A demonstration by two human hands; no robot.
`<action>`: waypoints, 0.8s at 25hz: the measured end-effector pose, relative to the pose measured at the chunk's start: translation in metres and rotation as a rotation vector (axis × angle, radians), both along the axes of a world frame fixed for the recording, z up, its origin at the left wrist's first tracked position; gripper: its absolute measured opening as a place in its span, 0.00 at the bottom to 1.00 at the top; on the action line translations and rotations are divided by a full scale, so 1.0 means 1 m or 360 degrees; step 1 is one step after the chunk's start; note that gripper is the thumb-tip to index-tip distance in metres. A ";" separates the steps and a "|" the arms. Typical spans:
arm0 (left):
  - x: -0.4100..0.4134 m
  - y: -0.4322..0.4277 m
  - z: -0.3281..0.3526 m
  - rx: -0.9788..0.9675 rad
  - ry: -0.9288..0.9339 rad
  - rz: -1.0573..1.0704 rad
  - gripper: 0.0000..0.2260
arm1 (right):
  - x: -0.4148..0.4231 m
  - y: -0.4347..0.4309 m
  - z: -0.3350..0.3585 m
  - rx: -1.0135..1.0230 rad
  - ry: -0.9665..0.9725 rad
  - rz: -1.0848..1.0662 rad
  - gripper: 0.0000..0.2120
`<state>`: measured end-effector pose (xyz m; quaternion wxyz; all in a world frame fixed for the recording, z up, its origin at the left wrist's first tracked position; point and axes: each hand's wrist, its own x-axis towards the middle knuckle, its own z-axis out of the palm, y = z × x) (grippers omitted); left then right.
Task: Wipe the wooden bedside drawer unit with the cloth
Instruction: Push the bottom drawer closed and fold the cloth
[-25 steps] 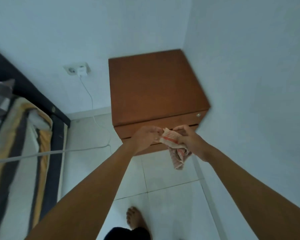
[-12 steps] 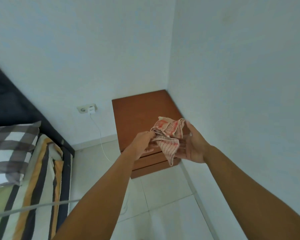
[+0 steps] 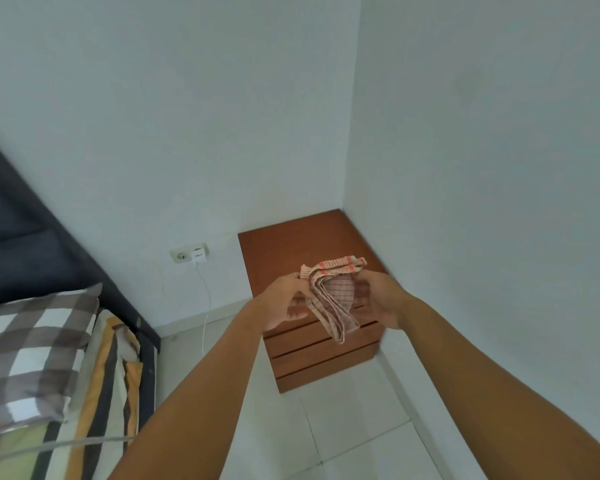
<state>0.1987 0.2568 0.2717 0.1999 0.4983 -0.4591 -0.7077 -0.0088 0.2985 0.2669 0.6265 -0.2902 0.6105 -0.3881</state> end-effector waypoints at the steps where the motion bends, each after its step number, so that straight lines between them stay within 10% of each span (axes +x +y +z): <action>1: 0.000 -0.002 0.001 0.0024 0.0046 0.0030 0.13 | 0.003 -0.005 0.001 -0.0029 0.0049 -0.0003 0.15; 7: -0.010 -0.025 -0.012 -0.0176 -0.0171 -0.0100 0.14 | -0.002 -0.033 0.007 -0.0209 0.0206 0.0259 0.07; 14: -0.049 -0.076 -0.034 0.0353 -0.0018 0.0505 0.09 | -0.047 -0.099 0.002 0.0022 0.0321 0.0248 0.11; 20: -0.101 -0.130 -0.040 -0.0114 -0.0185 0.0176 0.31 | -0.100 -0.154 -0.011 -0.0098 0.0282 0.0232 0.20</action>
